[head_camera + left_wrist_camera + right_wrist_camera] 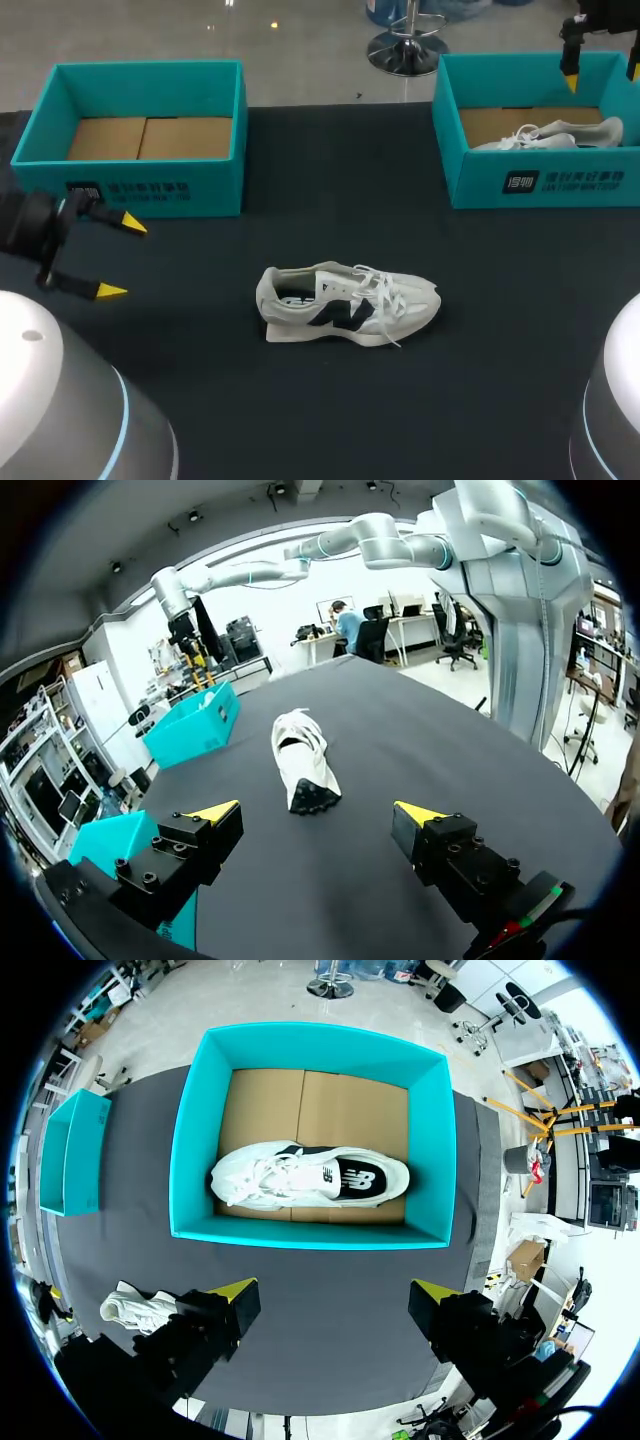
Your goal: Take the shoe out of the shoebox, open the shoe tongue, remove and reinsert the insole, then place the shoe into the shoebox
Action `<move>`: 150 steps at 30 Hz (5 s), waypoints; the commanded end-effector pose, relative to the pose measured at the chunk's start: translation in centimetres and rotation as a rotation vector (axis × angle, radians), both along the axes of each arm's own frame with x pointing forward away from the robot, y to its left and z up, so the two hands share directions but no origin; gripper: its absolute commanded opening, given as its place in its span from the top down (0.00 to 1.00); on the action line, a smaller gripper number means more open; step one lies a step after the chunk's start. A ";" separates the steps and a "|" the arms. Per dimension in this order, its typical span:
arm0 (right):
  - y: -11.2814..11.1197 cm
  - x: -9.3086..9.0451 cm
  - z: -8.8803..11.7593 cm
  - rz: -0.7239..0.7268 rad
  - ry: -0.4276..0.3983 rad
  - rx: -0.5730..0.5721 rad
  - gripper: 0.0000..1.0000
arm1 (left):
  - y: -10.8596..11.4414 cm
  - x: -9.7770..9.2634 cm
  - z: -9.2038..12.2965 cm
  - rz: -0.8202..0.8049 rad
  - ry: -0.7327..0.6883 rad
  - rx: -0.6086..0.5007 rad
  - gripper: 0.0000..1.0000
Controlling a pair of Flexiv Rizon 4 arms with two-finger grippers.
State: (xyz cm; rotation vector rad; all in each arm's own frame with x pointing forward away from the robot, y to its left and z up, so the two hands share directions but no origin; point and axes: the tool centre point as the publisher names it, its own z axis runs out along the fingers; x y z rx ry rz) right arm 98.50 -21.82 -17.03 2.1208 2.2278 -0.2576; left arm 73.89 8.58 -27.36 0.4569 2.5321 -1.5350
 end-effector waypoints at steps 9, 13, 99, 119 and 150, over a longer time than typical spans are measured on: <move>0.0 0.0 0.0 0.000 0.000 0.000 0.00 | -2.1 -1.1 -4.3 -0.065 0.004 -0.044 0.00; 0.0 0.0 0.0 0.000 0.000 0.000 0.00 | -3.6 -0.7 -6.2 -0.073 0.058 -0.051 0.00; 0.0 0.0 0.0 0.000 0.000 0.000 0.00 | -18.3 1.6 -16.0 0.111 0.260 -0.060 1.00; 16.9 -11.8 -3.5 -0.129 -0.010 -0.041 0.00 | -18.3 1.6 -16.0 0.111 0.260 -0.060 1.00; 28.4 -17.4 -3.8 -0.078 -0.074 -0.188 0.00 | -18.3 1.6 -16.0 0.111 0.260 -0.060 1.00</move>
